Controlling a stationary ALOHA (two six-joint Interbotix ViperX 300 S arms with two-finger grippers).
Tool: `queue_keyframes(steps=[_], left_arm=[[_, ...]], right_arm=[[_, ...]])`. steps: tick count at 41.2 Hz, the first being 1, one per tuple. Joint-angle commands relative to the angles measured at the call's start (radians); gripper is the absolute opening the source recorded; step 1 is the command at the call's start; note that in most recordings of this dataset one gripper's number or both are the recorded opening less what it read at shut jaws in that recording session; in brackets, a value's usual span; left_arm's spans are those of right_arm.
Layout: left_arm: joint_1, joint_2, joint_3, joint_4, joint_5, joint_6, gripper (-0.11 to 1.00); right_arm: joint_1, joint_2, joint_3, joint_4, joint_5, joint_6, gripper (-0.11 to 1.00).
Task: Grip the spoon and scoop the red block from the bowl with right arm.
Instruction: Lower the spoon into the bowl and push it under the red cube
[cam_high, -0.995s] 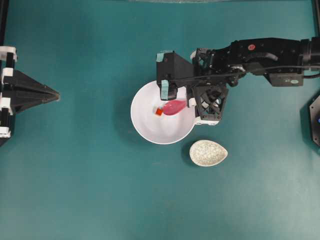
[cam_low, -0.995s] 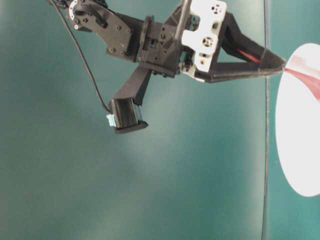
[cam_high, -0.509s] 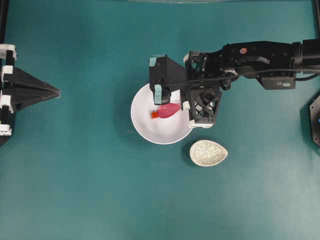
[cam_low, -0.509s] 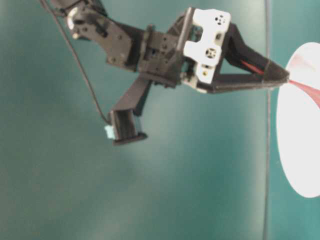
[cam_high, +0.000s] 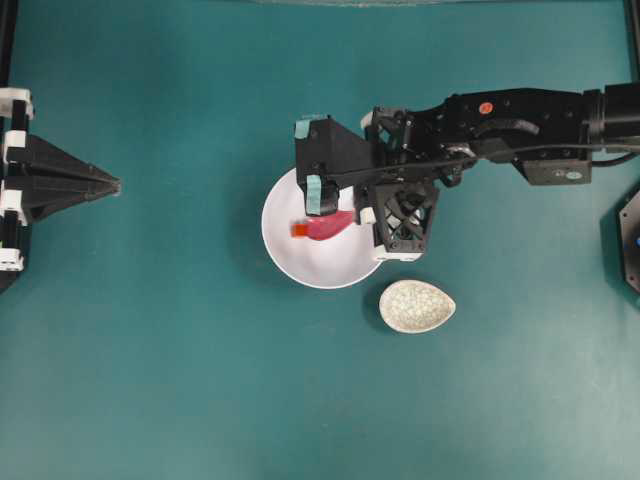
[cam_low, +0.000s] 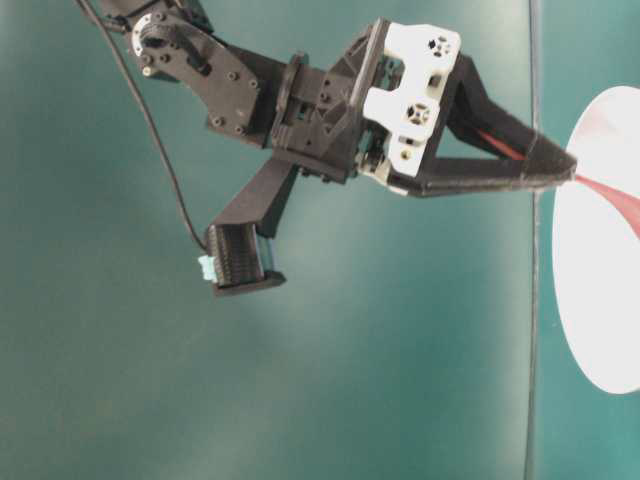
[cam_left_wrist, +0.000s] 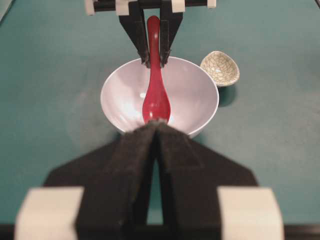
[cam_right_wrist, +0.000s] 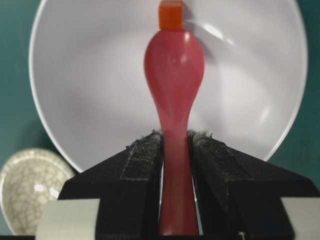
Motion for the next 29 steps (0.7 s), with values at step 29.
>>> queue_keyframes(steps=[29], left_arm=[[0.002,0.005,-0.018,0.003,-0.008,0.002,0.02]], right_arm=[[0.014,0.012,-0.058,0.02,-0.077,0.014,0.25]])
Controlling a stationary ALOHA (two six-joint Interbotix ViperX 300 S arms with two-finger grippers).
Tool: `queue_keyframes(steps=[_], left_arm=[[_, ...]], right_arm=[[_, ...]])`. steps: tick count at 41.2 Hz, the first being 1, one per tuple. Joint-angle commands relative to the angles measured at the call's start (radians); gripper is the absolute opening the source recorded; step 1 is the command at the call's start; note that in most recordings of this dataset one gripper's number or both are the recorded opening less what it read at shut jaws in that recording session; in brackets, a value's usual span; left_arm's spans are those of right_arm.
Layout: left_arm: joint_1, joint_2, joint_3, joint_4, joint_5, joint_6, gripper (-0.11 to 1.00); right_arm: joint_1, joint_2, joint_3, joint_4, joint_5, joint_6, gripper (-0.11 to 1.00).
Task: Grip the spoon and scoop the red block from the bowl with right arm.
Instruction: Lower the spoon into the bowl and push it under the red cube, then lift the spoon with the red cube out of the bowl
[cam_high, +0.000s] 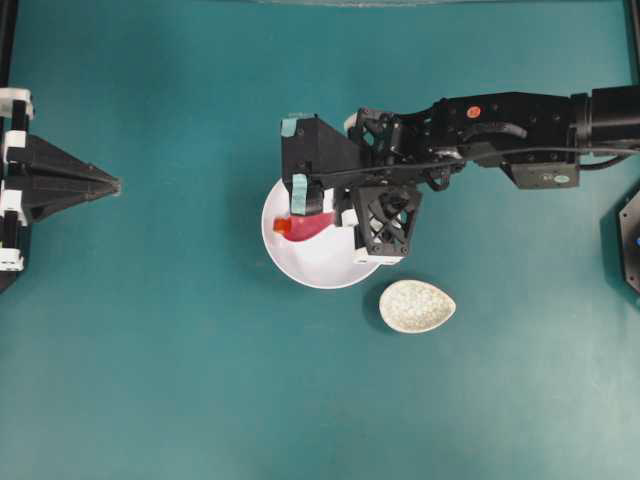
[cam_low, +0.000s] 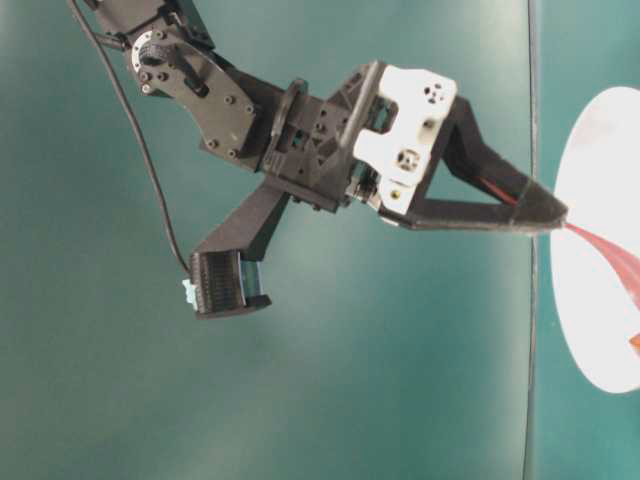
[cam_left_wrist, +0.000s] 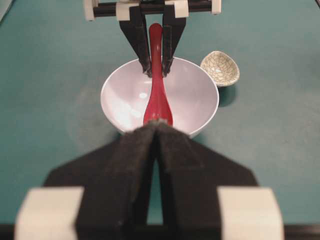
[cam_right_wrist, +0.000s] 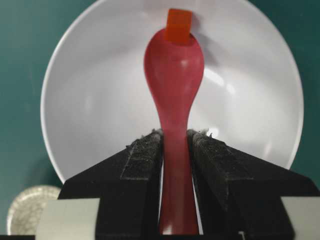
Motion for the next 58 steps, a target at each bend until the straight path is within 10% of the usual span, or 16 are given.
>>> queue_keyframes(steps=[1,58], left_arm=[[0.003,0.005,-0.018,0.003,-0.011,0.002,0.02],[0.003,0.005,-0.02,0.003,-0.011,0.002,0.02]], right_arm=[[0.003,-0.012,-0.028,0.005,-0.014,0.002,0.25],[0.003,-0.121,0.117,0.026,-0.192,0.006,0.25]])
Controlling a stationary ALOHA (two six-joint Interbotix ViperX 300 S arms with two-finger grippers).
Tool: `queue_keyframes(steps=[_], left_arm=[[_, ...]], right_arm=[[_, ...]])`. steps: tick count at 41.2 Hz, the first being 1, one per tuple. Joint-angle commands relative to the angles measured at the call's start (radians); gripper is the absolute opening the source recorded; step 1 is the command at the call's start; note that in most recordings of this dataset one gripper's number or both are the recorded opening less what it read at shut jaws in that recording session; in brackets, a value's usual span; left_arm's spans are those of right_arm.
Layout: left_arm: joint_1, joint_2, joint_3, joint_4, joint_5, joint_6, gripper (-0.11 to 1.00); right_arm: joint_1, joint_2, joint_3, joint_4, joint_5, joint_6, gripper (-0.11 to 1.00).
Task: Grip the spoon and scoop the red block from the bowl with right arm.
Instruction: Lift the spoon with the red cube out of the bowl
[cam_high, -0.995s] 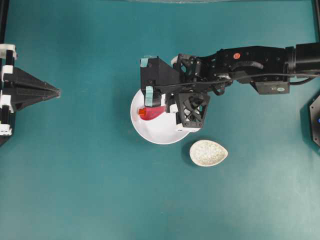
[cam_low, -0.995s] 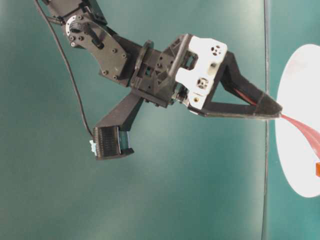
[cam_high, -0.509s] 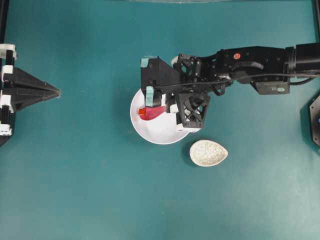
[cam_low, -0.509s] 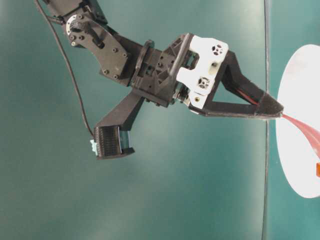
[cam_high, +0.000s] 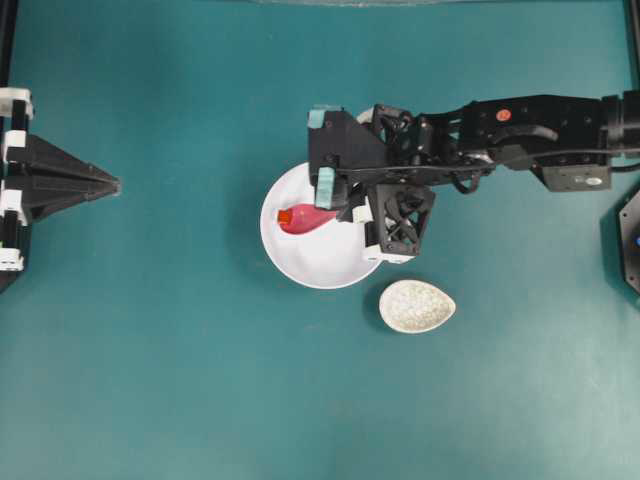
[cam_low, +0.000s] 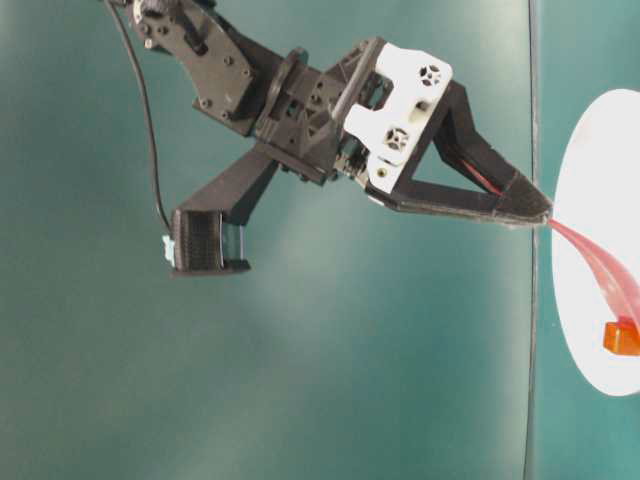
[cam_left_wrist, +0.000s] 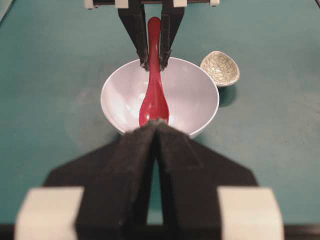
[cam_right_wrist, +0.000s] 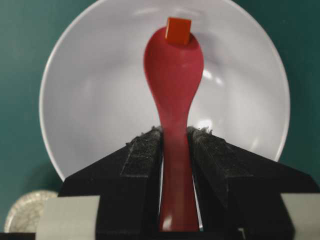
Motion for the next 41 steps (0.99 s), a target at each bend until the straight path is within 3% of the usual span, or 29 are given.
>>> queue_keyframes(steps=[1,21,32,41], left_arm=[[0.005,0.005,-0.02,0.003,-0.011,0.003,0.02],[0.005,0.005,-0.021,0.003,-0.011,0.002,0.02],[0.003,0.0,-0.023,0.003,-0.012,0.002,0.02],[0.005,0.0,-0.023,0.003,-0.012,-0.008,0.02]], right_arm=[[0.002,-0.049,0.009,0.017,-0.052,0.0,0.25],[0.012,-0.186,0.21,0.04,-0.356,0.0,0.25],[0.043,-0.255,0.364,0.098,-0.543,0.0,0.25],[0.077,-0.272,0.439,0.138,-0.63,0.0,0.25]])
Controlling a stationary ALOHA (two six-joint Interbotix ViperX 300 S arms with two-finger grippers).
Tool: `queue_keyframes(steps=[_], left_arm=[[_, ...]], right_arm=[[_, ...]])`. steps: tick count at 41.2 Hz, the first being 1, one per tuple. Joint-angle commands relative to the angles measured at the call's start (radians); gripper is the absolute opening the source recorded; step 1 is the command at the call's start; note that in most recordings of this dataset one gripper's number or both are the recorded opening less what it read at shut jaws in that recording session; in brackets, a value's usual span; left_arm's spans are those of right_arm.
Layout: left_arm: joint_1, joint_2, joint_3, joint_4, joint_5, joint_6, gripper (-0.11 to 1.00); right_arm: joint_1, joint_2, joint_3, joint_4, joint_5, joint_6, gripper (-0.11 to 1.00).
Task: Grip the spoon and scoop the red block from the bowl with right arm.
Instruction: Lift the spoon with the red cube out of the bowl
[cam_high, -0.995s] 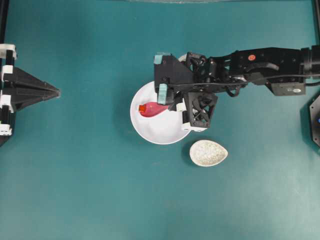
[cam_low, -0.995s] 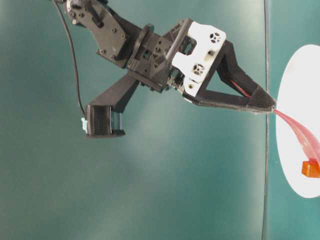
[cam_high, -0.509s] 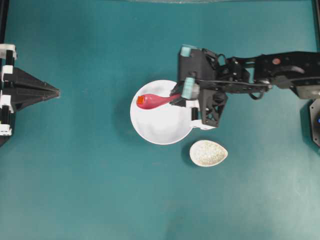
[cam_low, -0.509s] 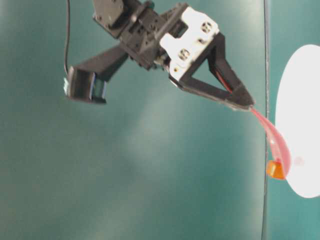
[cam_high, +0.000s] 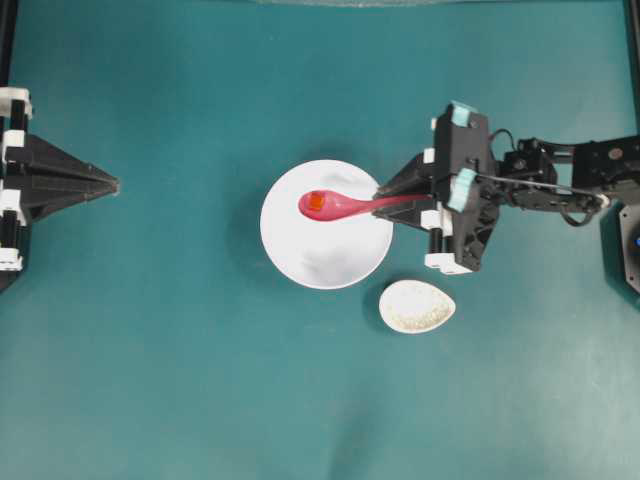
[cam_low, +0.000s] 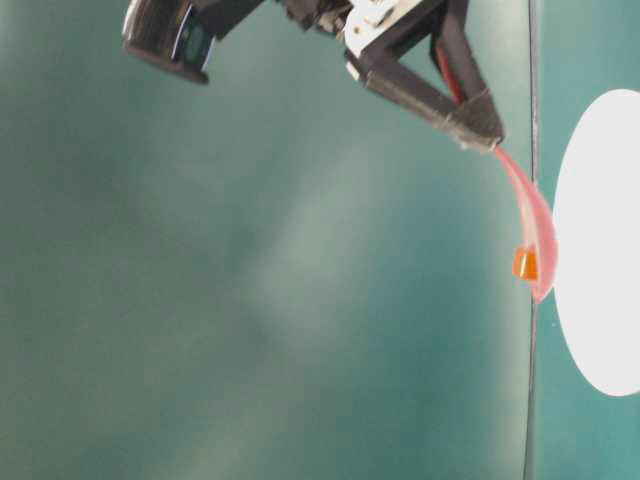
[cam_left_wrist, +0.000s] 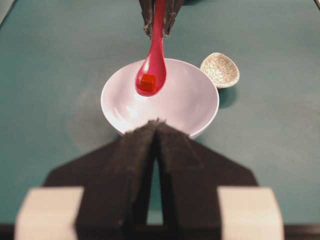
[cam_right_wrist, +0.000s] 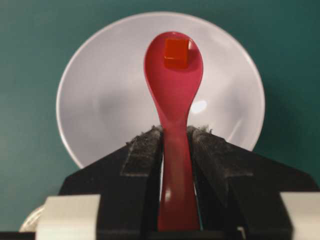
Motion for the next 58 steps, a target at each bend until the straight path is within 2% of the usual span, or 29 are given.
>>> queue_keyframes(steps=[1,14,28,36,46,58], left_arm=[[0.003,0.002,-0.023,0.003,-0.011,-0.006,0.02],[0.003,0.003,-0.023,0.003,-0.011,-0.018,0.02],[0.003,0.002,-0.023,0.002,-0.005,-0.02,0.02],[0.003,0.005,-0.021,0.002,-0.003,-0.02,0.02],[0.003,0.011,-0.021,0.002,-0.002,-0.02,0.02],[0.003,0.011,-0.02,0.002,-0.002,-0.02,0.02]], right_arm=[[0.017,-0.025,0.006,0.012,-0.041,-0.002,0.25],[0.037,-0.025,0.077,0.015,-0.192,0.002,0.25],[0.038,-0.034,0.061,0.015,-0.209,0.0,0.25],[0.037,-0.067,0.029,0.015,-0.167,-0.003,0.25],[0.037,-0.121,-0.012,0.015,-0.04,-0.003,0.25],[0.029,-0.173,-0.018,0.014,-0.008,-0.003,0.25]])
